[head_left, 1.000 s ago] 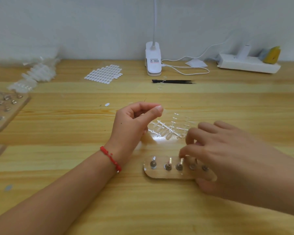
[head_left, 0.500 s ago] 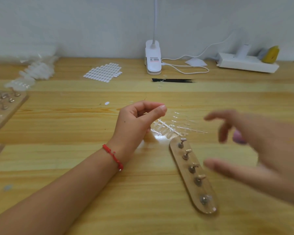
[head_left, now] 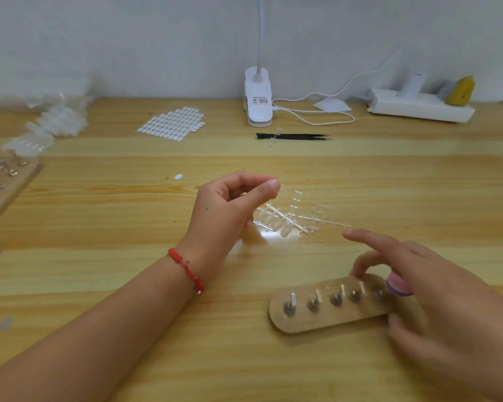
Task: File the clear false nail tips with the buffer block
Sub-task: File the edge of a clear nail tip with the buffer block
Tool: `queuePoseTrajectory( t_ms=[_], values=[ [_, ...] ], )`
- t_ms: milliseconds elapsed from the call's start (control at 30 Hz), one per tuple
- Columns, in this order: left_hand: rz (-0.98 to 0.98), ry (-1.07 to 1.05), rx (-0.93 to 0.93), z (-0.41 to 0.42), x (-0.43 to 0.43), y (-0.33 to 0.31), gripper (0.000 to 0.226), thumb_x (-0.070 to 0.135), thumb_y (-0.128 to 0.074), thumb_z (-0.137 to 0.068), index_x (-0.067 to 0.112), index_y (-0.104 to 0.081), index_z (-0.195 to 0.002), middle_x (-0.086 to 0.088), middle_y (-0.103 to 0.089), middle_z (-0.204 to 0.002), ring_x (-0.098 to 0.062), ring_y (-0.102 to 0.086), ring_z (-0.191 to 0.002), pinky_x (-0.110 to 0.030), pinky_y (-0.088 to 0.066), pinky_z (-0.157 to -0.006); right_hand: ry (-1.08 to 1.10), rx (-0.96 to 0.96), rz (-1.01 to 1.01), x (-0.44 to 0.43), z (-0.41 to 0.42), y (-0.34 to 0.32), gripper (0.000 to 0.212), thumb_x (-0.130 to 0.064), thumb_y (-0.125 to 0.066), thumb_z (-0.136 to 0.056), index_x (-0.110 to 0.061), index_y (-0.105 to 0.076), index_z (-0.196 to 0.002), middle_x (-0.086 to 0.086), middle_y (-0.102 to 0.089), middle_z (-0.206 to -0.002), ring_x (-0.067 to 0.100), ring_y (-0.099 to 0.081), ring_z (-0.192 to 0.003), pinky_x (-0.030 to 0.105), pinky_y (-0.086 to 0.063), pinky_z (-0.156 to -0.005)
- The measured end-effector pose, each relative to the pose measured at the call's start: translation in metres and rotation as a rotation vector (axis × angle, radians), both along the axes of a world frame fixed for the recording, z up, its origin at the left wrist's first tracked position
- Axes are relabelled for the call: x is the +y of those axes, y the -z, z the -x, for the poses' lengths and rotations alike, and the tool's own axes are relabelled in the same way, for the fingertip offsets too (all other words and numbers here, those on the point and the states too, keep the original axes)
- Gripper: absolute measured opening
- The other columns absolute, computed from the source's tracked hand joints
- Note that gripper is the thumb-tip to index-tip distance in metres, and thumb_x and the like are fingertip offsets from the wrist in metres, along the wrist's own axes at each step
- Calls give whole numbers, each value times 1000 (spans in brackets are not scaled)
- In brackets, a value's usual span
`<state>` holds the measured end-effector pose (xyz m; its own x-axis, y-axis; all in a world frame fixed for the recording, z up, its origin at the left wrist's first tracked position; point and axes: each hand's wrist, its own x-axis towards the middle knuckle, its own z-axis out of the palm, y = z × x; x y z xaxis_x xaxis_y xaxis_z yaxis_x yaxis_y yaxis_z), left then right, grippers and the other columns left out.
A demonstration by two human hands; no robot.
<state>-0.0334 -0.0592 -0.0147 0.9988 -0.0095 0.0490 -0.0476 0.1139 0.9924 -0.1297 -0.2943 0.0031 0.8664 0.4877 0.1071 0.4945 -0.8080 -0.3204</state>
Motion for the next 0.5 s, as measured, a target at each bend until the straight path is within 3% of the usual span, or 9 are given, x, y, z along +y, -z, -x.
queuePoseTrajectory(
  t_ms=[67,167,233,300,367,400,433,500],
  values=[
    [-7,3,-1,1,0,0,3,16,-71,-81,17,-73,-80,7,-69,-68,-1,-42,-42,-14,-38,-45,5,93,-42,7,-12,-8,93,-26,-60,-60,-62,-22,-136,-28,-50,-113,-2,-51,-96,12,-42,-82],
    [4,8,2,1,0,-1,3,15,-71,-80,16,-73,-82,6,-68,-67,-1,-41,-41,-14,-38,-45,-3,119,-76,10,-15,-4,91,-29,-61,-62,-65,-22,-135,-26,-52,-115,4,-52,-100,15,-42,-83],
    [17,4,6,1,1,-1,3,15,-71,-79,14,-73,-82,6,-68,-67,-1,-40,-41,-14,-38,-45,-13,180,-68,9,-20,-4,90,-38,-64,-61,-65,-22,-137,-27,-50,-120,-2,-51,-106,11,-42,-86],
    [21,6,7,1,1,-1,4,15,-71,-79,14,-73,-82,5,-68,-67,-1,-40,-41,-14,-38,-45,23,183,-180,0,-27,-8,87,-44,-68,-60,-59,-32,-138,-22,-51,-118,-11,-54,-97,3,-42,-82],
    [9,20,5,0,0,-1,6,17,-72,-78,15,-74,-83,6,-69,-67,-1,-42,-42,-14,-38,-45,139,208,-525,-5,-48,-15,62,-15,-63,-71,-50,-57,-121,-9,-52,-97,-4,-55,-66,5,-44,-58],
    [4,28,5,0,0,-1,7,19,-72,-77,16,-74,-83,6,-69,-67,-1,-41,-42,-15,-39,-45,229,323,-731,-5,-61,-16,61,5,-50,-69,-41,-67,-106,-5,-49,-85,1,-51,-55,11,-41,-45],
    [5,37,5,0,-1,-1,9,22,-73,-76,17,-75,-83,6,-70,-68,-2,-40,-42,-15,-39,-45,244,492,-968,-1,-69,-15,59,9,-41,-62,-29,-70,-96,-1,-46,-77,4,-47,-51,15,-35,-39],
    [20,56,3,1,-1,-2,17,29,-74,-69,18,-76,-82,4,-71,-71,-2,-39,-41,-15,-39,-45,204,704,-1288,16,-85,-12,44,-3,-46,-63,-9,-68,-100,4,-43,-73,11,-46,-57,18,-35,-43]
  ],
)
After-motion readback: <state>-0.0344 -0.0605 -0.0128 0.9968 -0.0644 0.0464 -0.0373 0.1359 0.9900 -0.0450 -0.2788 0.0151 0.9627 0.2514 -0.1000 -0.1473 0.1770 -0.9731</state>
